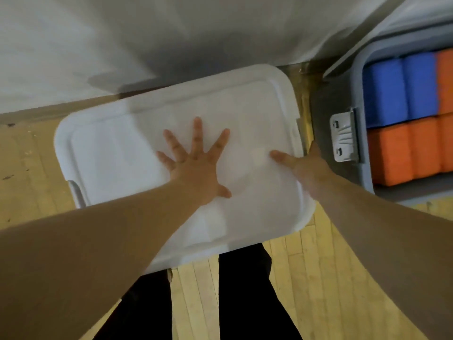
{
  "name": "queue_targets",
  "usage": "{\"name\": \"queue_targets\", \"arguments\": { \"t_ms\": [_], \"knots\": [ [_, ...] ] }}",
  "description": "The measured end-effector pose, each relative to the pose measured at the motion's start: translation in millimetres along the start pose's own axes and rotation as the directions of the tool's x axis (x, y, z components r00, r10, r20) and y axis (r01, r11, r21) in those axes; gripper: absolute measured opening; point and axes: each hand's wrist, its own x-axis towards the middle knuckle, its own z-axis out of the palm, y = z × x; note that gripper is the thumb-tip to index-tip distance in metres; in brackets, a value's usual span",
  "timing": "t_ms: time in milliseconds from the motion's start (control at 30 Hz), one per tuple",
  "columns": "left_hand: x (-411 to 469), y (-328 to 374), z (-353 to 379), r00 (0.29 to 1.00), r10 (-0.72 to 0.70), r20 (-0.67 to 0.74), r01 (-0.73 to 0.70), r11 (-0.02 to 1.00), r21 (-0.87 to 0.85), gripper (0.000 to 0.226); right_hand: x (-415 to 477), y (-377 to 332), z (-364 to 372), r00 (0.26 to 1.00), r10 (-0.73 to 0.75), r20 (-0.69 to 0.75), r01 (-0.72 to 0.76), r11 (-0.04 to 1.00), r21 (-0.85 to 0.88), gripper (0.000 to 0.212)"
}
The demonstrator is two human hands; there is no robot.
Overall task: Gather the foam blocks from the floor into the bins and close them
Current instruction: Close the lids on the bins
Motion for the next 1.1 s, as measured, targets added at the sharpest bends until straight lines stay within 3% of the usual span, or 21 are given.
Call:
{"name": "queue_targets", "arguments": {
  "t_ms": [100,167,267,533,667,833,933,1100],
  "knots": [
    [1.0,0.8,-1.6,1.0,-0.018,0.0,0.018,1.0,0.023,0.141,-15.5,8.0,-0.3,0.993,-0.078,-0.09,0.076,0.997,-0.027,0.102],
    [1.7,3.8,-2.5,0.999,-0.032,0.005,0.032,0.999,0.016,0.141,-35.4,24.0,5.5,0.975,-0.177,-0.134,0.157,0.976,-0.154,0.105],
    [2.9,3.4,-2.3,0.999,-0.045,0.008,0.044,0.999,0.031,0.141,-57.2,43.5,9.0,0.946,-0.324,0.023,0.294,0.825,-0.482,0.11],
    [-3.6,4.4,-4.0,0.999,-0.034,-0.027,0.036,0.997,0.07,0.141,-57.9,36.1,-8.5,0.956,-0.246,0.161,0.294,0.766,-0.571,0.118],
    [-24.8,13.1,-27.3,1.0,-0.009,-0.009,0.01,0.995,0.094,0.134,-65.4,12.9,-38.9,0.944,-0.236,0.232,0.331,0.651,-0.683,0.121],
    [-60.3,59.9,-88.9,0.967,0.181,-0.182,-0.166,0.982,0.092,0.126,-84.5,-52.7,-134.6,0.878,-0.447,0.171,0.402,0.493,-0.772,0.115],
    [-77.7,108.2,-135.8,0.909,0.306,-0.284,-0.288,0.952,0.106,0.123,-83.0,-88.5,-210.6,0.841,-0.529,0.114,0.365,0.399,-0.841,0.115],
    [-79.5,210.7,-213.7,0.784,0.451,-0.427,-0.454,0.885,0.102,0.119,-49.9,-145.4,-335.7,0.709,-0.704,0.049,0.32,0.259,-0.912,0.112]
  ]
}}
